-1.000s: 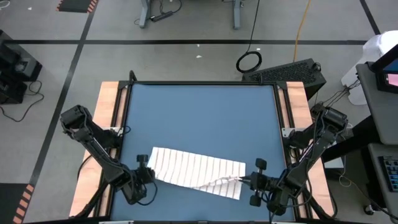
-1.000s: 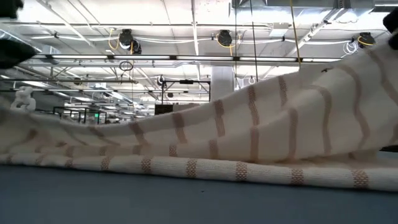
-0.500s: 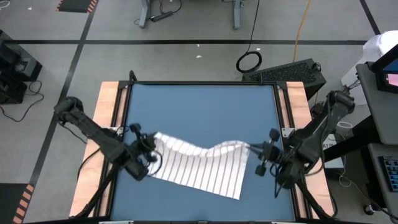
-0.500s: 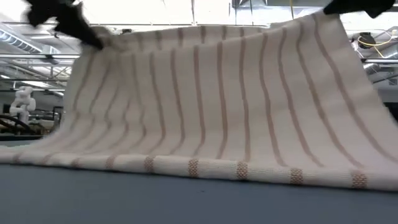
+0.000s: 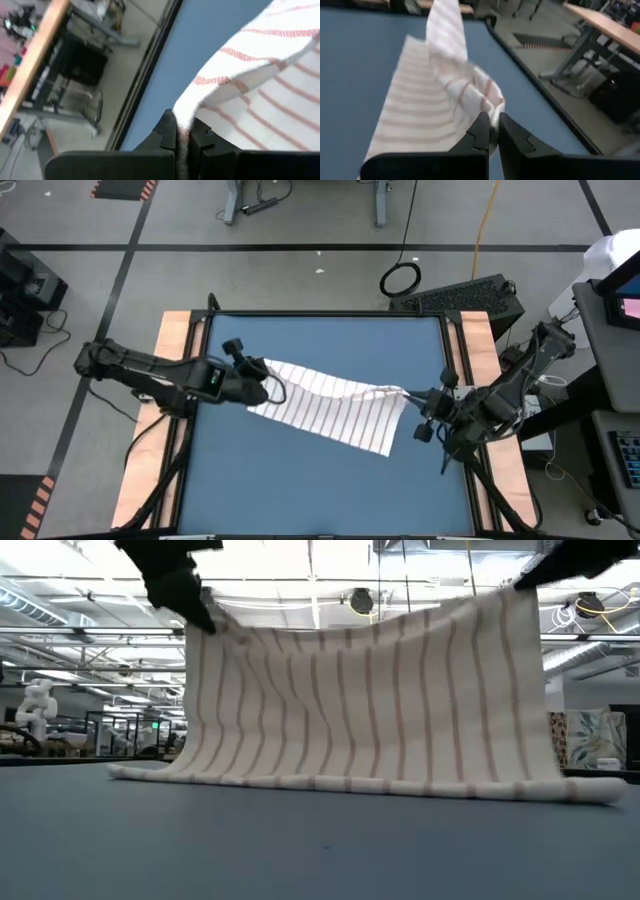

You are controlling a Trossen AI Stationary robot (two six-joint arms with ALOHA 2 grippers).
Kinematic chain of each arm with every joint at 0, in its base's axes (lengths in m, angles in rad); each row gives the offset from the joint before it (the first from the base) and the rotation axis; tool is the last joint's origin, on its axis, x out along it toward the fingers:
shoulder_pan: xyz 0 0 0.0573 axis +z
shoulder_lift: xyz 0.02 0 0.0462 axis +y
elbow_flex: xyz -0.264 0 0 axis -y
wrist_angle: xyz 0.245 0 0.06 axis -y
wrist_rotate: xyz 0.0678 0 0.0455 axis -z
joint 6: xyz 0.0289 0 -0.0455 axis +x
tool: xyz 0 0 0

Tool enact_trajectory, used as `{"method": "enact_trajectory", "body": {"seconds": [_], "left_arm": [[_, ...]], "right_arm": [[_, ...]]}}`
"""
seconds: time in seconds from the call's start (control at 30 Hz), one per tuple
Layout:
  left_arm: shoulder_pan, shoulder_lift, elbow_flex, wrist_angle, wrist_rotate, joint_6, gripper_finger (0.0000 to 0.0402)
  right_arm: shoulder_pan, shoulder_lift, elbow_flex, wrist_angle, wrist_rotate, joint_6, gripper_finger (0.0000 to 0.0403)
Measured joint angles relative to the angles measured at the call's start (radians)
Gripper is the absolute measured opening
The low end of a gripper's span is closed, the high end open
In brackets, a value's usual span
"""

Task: Roll towel
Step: Fold the white towel

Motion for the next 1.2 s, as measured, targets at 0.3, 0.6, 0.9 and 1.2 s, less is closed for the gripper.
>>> {"method": "enact_trajectory", "body": {"seconds": [0.3, 0.6, 0.9, 1.2], "left_arm": [[0.088, 0.000, -0.081, 0.000, 0.267, 0.076, 0.0009], [0.086, 0.000, -0.190, 0.056, 0.427, 0.041, 0.0011], [0.062, 0.002, -0.282, 0.140, 0.468, 0.001, 0.0012], [0.039, 0.002, -0.300, 0.151, 0.462, -0.047, 0.0013]], "right_arm": [[0.006, 0.090, -0.101, 0.220, -0.152, 0.069, 0.0009], [0.012, 0.255, -0.112, 0.323, -0.308, 0.107, 0.0009], [0.022, 0.415, -0.112, 0.345, -0.392, 0.222, 0.0009], [0.023, 0.492, -0.112, 0.436, -0.411, 0.223, 0.0009]]}}
